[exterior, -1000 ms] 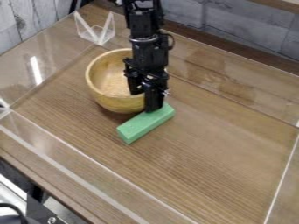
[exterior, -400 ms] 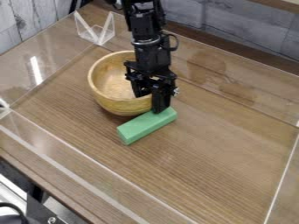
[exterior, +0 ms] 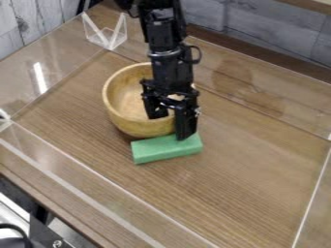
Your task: Move green object from inside the wooden bowl to the table next to it
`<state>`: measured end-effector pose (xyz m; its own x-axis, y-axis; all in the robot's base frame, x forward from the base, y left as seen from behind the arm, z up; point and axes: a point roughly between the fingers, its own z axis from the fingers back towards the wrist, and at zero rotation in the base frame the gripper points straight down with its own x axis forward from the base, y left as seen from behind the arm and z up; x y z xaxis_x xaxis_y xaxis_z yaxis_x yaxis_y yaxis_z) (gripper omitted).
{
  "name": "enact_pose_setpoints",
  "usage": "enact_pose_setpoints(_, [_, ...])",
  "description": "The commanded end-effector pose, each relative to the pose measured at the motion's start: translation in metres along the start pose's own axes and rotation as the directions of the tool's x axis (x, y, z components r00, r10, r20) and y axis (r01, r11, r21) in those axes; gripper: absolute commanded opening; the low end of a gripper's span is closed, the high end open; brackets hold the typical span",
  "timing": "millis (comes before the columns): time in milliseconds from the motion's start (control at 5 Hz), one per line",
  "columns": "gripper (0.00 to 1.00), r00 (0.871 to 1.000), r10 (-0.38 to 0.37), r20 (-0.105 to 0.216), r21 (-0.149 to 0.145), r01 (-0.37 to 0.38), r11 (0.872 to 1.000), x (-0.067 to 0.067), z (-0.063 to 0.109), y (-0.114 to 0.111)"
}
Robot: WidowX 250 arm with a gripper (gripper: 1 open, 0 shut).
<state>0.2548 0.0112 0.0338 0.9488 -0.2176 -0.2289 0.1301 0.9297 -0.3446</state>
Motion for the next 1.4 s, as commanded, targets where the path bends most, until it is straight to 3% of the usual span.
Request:
enact_pose_setpoints(0, [1.00,0.999,0.009,0.042,0.011,-0.010,1.000,-0.006,0.011,0.006])
enact_pose_setpoints(400, [1.00,0.995,0.067,0.071,-0.004,-0.067,0.998,-0.017,0.014,0.026])
enact_pose_setpoints(800, [1.00,0.990,0.104,0.096,-0.011,-0.103,0.995,-0.018,0.009,0.023])
enact_pose_setpoints(1200, [1.00,0.995,0.045,0.087,0.013,-0.046,0.999,0.004,-0.001,0.011])
